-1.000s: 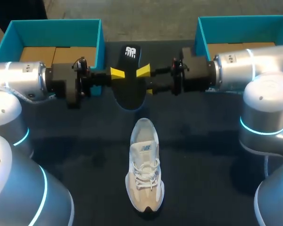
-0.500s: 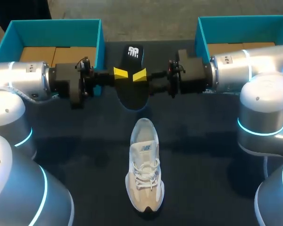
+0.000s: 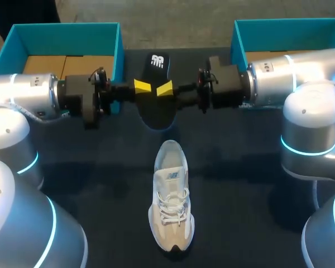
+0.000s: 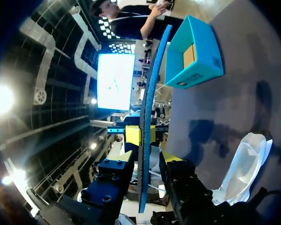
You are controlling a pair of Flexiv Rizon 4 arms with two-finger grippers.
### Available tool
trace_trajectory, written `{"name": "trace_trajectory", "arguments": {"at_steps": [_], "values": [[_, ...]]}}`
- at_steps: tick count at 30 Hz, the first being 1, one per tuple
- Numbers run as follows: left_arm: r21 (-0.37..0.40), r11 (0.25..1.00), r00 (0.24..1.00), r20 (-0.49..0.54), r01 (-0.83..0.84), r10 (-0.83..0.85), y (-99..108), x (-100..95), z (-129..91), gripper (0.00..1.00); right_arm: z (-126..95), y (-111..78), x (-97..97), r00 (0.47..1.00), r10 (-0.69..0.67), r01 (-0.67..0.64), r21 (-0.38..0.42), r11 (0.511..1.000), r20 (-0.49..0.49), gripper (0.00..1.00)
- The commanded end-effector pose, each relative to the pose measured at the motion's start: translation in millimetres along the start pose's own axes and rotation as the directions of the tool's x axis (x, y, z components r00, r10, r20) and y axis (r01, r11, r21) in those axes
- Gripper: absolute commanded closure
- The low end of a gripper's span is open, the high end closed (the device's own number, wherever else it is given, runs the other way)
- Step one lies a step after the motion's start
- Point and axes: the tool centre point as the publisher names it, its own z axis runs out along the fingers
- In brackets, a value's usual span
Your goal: Take the shoe out of the shoebox, open the shoe tongue, remove and reinsert the insole, then place the shoe into the shoebox
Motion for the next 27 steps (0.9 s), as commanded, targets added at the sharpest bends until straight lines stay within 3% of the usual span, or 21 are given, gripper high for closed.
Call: {"name": "trace_trajectory", "arguments": {"at_steps": [1,27], "values": [[0.000,1.000,1.000,0.001,-0.002,0.002,-2.3,1.5,-0.5,1.00,2.0,-0.7,-2.1,1.000,0.008,-0.008,0.000,1.000,-0.002,0.67],[0.000,1.000,1.000,-0.001,-0.027,0.027,-7.1,0.7,-4.7,1.00,6.9,-8.3,-4.0,1.000,0.019,-0.019,0.005,1.000,-0.009,0.77]]}}
